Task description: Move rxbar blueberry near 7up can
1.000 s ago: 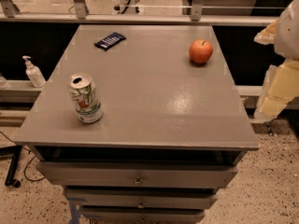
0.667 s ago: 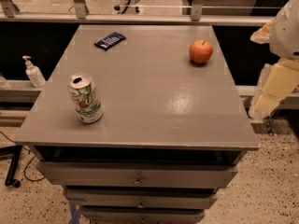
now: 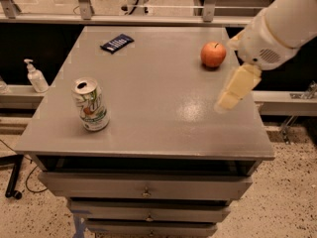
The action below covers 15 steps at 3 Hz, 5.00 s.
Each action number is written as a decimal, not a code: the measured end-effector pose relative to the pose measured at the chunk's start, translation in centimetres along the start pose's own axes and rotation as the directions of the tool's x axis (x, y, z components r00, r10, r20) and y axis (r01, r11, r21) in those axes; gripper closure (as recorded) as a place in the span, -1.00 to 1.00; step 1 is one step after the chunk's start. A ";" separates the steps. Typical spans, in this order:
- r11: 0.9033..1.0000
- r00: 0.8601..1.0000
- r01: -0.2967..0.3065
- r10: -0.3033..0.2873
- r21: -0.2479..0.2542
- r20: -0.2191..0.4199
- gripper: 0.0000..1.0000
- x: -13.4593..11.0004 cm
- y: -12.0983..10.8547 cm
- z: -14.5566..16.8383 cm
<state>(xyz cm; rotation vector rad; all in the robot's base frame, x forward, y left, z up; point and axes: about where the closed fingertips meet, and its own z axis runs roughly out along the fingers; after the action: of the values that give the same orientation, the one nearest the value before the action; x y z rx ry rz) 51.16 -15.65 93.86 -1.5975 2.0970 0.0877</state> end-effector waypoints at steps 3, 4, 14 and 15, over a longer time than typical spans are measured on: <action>0.998 0.972 -0.064 0.059 0.015 0.227 -1.00 -5.7 -3.9 6.7; 0.996 0.939 -0.092 0.081 0.019 0.335 -1.00 -9.9 -7.2 10.8; 0.959 0.746 -0.256 0.274 -0.118 0.607 0.26 -27.9 -21.4 31.4; 0.961 0.742 -0.250 0.269 -0.119 0.614 0.73 -28.1 -21.1 30.8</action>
Offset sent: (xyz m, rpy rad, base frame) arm 0.0393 0.0384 -0.0160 0.1309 -0.0295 0.0110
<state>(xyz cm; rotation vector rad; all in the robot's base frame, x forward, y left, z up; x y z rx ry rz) 86.45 13.32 83.93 -1.0591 1.7535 0.6609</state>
